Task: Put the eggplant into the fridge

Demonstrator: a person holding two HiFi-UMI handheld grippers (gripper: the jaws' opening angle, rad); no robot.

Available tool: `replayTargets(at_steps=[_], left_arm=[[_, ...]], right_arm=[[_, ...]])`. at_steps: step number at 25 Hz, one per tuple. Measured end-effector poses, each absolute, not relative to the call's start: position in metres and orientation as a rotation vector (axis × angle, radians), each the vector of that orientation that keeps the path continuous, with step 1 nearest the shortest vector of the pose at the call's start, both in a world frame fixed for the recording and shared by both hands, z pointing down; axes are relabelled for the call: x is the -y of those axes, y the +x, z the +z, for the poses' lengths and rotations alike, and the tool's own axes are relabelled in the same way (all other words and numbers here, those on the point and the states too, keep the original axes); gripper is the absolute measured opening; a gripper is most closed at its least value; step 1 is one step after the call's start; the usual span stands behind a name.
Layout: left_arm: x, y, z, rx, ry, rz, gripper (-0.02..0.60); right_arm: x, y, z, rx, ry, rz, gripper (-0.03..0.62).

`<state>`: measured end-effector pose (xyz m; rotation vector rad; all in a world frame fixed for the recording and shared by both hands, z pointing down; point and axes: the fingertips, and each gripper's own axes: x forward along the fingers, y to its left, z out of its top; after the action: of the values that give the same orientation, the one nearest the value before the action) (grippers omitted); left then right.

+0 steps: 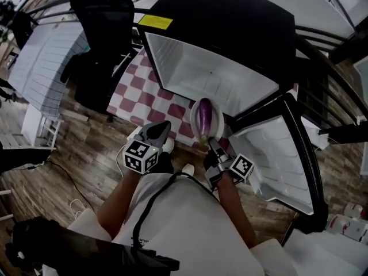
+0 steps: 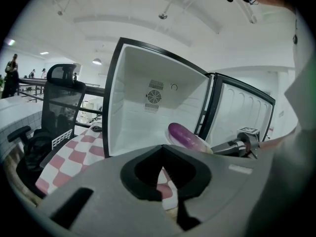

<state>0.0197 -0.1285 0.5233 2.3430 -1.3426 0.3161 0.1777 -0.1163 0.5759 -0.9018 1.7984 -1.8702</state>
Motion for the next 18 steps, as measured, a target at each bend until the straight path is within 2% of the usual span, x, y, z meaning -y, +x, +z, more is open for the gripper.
replayTargets(at_steps=[18], left_arm=[[0.219, -0.009, 0.523, 1.158, 2.465, 0.336, 0.005]], right_arm=[[0.186, 0.143, 0.574, -1.689, -1.04, -1.771, 0.041]])
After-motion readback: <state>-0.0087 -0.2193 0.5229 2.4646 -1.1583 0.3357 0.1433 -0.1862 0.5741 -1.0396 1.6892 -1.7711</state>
